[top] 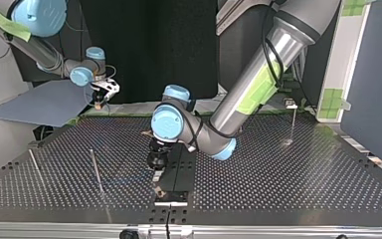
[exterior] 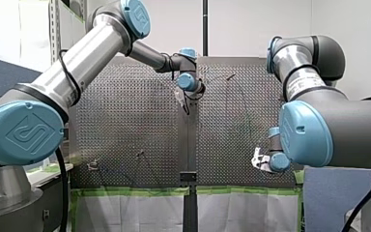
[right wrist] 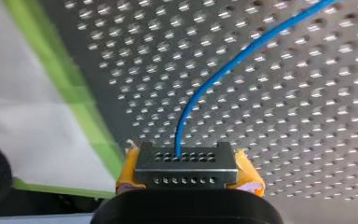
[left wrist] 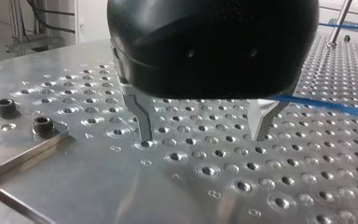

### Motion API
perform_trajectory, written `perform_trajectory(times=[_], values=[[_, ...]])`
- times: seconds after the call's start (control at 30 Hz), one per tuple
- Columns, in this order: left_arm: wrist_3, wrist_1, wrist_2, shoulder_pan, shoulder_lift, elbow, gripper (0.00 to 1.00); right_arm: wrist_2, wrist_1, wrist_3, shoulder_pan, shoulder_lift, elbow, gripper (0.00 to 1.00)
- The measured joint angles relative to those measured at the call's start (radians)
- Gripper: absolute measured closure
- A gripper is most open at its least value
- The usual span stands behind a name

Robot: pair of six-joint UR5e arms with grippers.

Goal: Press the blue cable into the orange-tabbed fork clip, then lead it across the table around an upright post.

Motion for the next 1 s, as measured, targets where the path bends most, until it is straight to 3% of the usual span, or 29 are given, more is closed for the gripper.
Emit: perform_trajectory(times=[0.23,0.5,0.67,1.0], values=[[0.022,-0.001,-0.001,0.006,0.000,-0.027,0.00,-0.002,-0.014,0.020,-0.005,0.022,0.000,1.00],[0.024,0.038,0.011,0.017,0.000,-0.088,0.00,-0.008,-0.031,0.026,-0.014,0.044,-0.001,1.00],[0.024,0.038,0.012,0.018,0.000,-0.096,0.00,-0.011,-0.031,0.026,-0.018,0.072,-0.010,1.00],[0.024,0.034,0.011,0.021,0.000,-0.096,0.00,-0.012,-0.045,0.040,-0.025,0.085,-0.018,1.00]])
